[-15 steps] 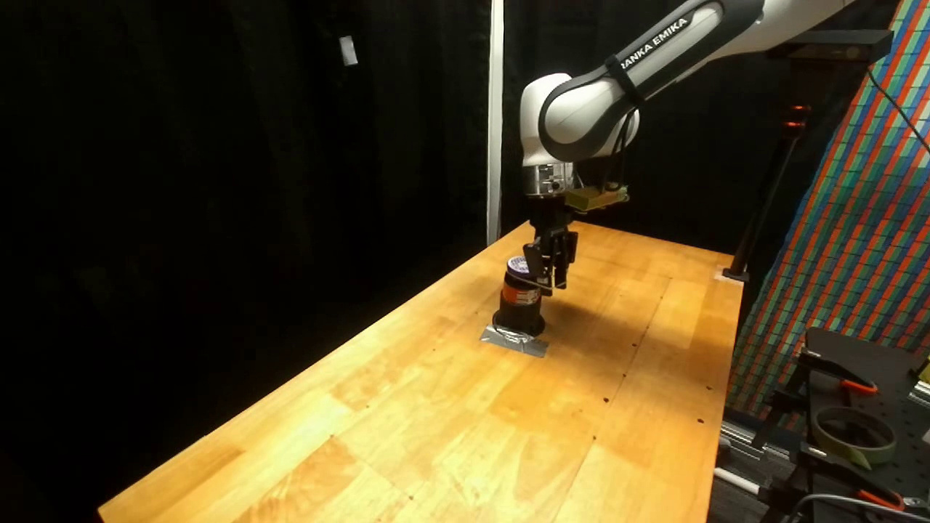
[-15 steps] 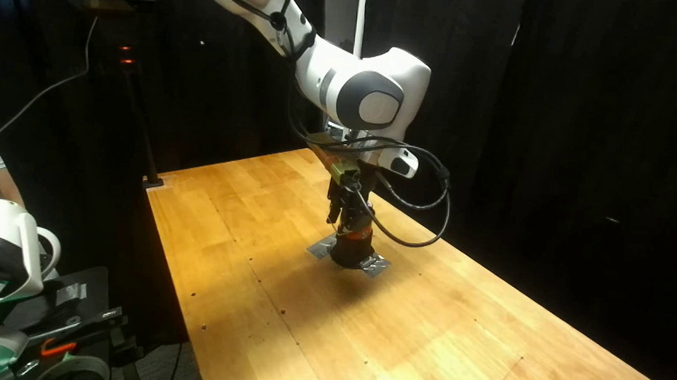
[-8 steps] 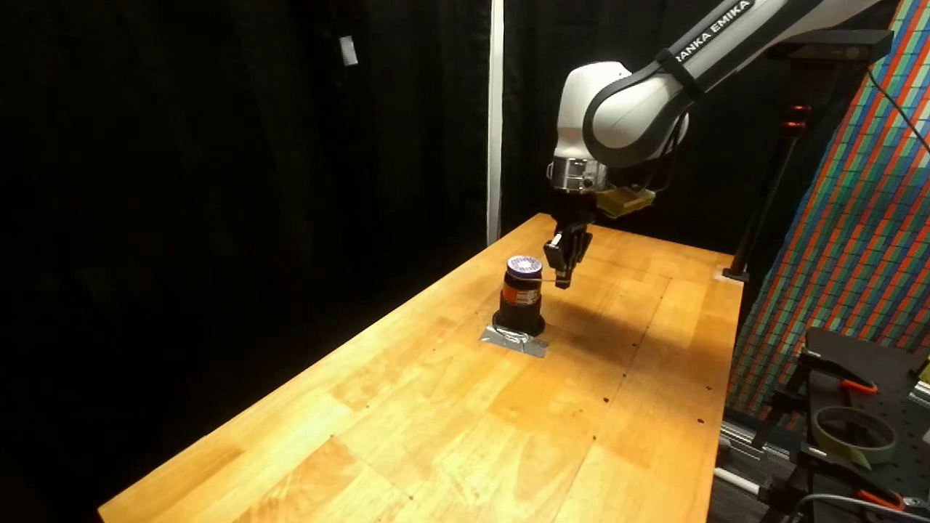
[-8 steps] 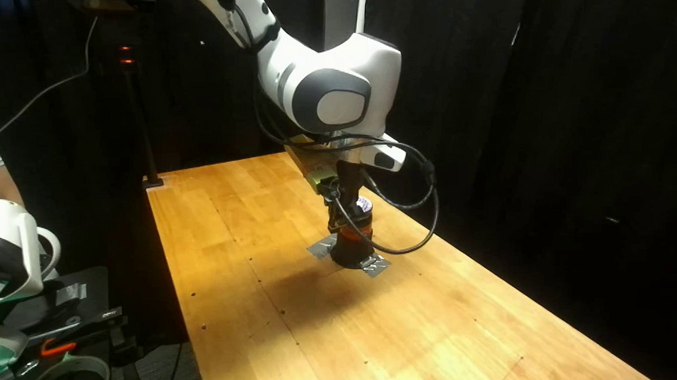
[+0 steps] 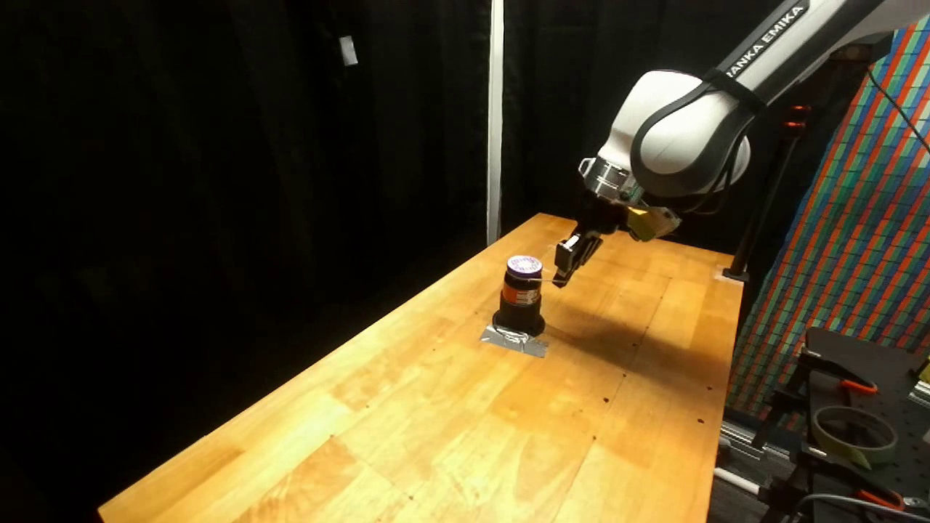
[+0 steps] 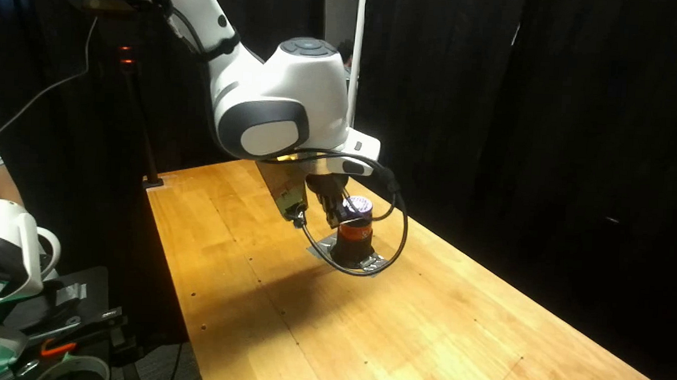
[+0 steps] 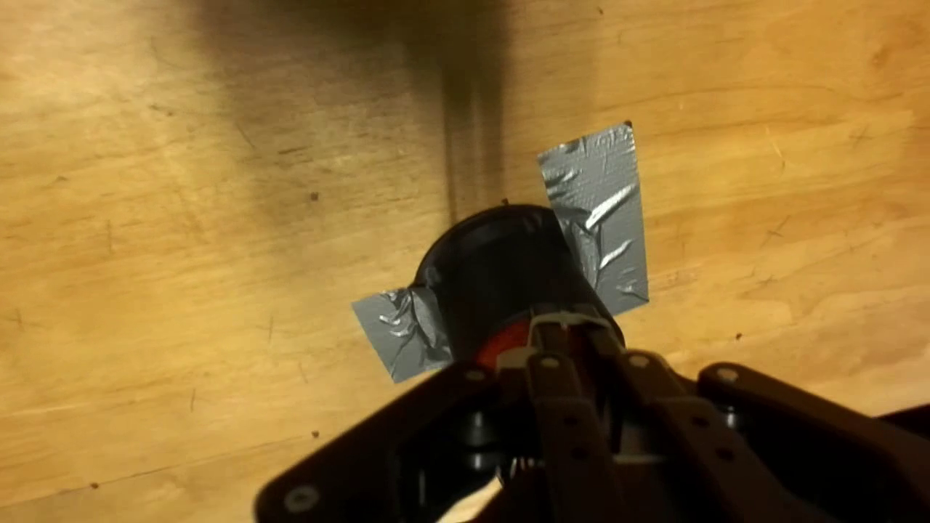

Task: Put the elastic rubber on the object

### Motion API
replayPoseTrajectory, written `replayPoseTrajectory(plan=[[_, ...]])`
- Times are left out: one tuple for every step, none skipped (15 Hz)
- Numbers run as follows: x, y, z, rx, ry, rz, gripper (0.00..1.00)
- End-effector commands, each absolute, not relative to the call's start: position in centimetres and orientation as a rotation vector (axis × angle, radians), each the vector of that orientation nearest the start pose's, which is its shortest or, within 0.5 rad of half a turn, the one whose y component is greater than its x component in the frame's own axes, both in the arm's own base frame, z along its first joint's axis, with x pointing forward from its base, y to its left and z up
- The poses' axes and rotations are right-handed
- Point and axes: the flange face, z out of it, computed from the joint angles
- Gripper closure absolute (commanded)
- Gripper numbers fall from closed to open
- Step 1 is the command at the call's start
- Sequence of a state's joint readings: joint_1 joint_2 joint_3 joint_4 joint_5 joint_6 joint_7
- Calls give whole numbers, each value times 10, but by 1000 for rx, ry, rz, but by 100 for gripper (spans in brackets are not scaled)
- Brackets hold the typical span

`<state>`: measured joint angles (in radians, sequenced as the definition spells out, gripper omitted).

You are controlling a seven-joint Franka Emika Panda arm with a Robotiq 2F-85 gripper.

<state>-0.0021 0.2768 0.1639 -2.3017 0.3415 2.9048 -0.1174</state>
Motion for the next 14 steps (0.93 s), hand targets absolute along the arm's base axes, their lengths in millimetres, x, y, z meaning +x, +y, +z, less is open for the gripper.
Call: replayPoseTrajectory(plan=[[521,74,270,-2872,70,-746,87],[519,81,272,-2851,70,-821,87],[519,88,275,-2829,63,-882,87],[520,97,279,-2802,56,-936,87],[519,103,282,-2774,45,-979,87],[518,110,284,-2742,35,-1019,87],[516,113,285,-2711,24,-1057,87],[513,115,285,-2683,8,-1089,87],[509,114,282,-2668,-5,-1094,76],[505,110,278,-2672,-5,-1061,62],[510,116,281,-2700,-14,-1041,81],[508,113,276,-2697,-16,-1027,73],[507,109,273,-2696,-12,-1020,65],[507,106,272,-2696,-5,-1018,62]])
